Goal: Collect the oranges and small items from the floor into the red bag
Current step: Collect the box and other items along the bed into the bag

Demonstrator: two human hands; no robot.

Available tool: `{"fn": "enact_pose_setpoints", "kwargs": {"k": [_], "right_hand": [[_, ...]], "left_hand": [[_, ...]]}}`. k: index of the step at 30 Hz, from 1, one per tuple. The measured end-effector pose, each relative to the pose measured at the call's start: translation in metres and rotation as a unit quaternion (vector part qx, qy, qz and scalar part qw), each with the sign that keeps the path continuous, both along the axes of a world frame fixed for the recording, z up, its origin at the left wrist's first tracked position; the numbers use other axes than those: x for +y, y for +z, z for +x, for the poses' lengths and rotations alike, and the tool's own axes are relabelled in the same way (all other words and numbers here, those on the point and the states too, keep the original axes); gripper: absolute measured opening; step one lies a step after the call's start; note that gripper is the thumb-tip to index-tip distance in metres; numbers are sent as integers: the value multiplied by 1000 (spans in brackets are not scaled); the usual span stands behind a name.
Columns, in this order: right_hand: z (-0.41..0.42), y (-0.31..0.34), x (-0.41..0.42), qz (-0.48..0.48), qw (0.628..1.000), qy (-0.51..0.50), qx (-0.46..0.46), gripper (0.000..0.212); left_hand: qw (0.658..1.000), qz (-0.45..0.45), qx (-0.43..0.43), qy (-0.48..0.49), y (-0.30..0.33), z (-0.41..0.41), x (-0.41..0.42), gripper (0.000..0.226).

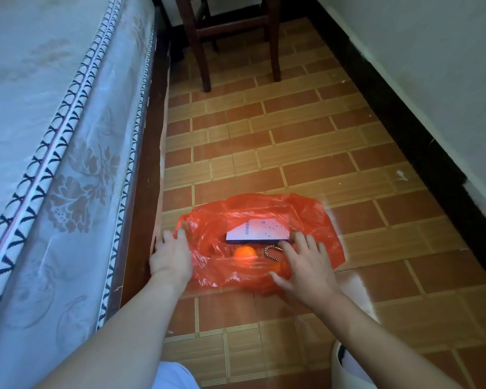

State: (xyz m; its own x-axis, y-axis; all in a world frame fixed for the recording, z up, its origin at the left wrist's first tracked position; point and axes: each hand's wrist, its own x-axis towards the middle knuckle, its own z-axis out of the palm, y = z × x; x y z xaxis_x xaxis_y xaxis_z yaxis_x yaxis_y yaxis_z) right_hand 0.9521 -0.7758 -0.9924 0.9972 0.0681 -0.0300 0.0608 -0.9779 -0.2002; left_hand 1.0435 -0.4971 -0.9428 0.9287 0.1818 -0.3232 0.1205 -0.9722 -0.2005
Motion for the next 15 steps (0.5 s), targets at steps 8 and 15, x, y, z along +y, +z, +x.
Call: {"fn": "enact_pose_setpoints", "kwargs": {"k": [8,15], "right_hand": [[12,-10,-16,5,995,-60,73,26],[15,5,-17,87,994,-60,28,38]], "left_hand": [[999,-23,-44,-17,-1,-2,-1,55],[999,-49,10,-12,-14,2,-4,76]]}}
